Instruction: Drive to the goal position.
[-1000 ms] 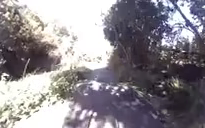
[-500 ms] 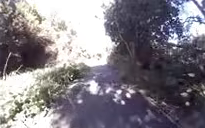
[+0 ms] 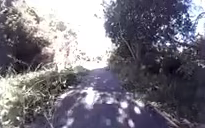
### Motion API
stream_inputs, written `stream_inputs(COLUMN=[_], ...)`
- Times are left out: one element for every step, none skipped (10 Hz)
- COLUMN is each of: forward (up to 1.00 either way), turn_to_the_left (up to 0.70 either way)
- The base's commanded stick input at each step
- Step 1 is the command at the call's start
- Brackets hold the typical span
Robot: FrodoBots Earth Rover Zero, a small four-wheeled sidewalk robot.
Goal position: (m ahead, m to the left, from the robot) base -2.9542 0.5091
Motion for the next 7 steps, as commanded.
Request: stream_inputs(forward=[1.0, 1.0, 1.0, 1.0, 1.0, 1.0, 1.0], turn_to_the_left=[0.01, 0.01, 0.01, 0.01, 0.01, 0.01, 0.01])
